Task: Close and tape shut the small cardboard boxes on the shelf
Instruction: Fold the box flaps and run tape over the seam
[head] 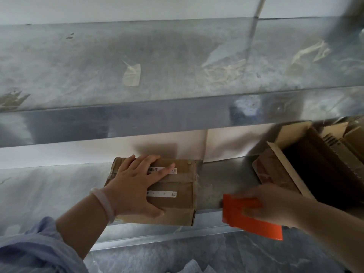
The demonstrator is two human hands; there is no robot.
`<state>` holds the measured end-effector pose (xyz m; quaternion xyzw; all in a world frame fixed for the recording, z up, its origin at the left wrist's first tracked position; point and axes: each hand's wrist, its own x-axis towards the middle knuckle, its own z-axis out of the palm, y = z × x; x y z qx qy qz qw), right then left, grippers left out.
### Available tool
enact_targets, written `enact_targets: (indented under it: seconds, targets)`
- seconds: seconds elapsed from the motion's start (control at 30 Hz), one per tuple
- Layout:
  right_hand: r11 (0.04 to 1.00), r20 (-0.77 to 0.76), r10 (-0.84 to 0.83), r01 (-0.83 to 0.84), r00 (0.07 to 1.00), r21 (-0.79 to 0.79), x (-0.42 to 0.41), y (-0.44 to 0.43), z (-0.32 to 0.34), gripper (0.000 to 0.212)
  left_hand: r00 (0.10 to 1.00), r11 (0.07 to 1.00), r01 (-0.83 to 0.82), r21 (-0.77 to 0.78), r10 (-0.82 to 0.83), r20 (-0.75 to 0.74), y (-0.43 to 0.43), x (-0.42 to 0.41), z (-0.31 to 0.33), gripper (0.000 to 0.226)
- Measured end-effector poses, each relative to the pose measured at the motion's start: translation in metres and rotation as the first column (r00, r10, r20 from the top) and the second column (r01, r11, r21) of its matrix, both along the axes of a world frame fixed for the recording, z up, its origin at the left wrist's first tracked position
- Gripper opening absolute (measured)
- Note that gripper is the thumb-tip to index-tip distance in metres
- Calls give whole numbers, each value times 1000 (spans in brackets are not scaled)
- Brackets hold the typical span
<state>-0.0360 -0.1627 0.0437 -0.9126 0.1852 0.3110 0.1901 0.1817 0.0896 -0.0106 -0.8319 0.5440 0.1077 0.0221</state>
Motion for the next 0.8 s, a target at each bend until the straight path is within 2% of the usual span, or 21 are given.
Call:
enact_targets:
  seconds: [0.17,0.3,0.37,0.47,0.57,0.67,0.8]
  targets:
    - [996,120,-77,82,990,-35,0,-1,-13,46,1000,1000,16,20,-16,4,-1,0,0,98]
    - [967,253,-253,238,934,89,-6,-8,-15,39,998,998,36,57,-39,44,-1,-4,3,98]
    - [945,310,-322,287,894,156,-10,-9,-13,44,997,993,49,112,-56,56,-3,-6,8,98]
    - [937,394,-349,311,850,160,-14,-5,-12,51,995,986,69,149,-79,60,-7,-11,16,102]
    - [931,427,-365,316,827,184,-16,1,-17,52,993,993,110,47,-112,48,-16,-26,28,109]
    - [918,451,-397,336,799,211,-17,5,-26,51,975,974,204,-95,-193,109,-35,-53,27,103]
    - [917,458,-398,339,795,208,-23,7,-35,51,980,986,159,-40,-153,127,-55,-72,12,90]
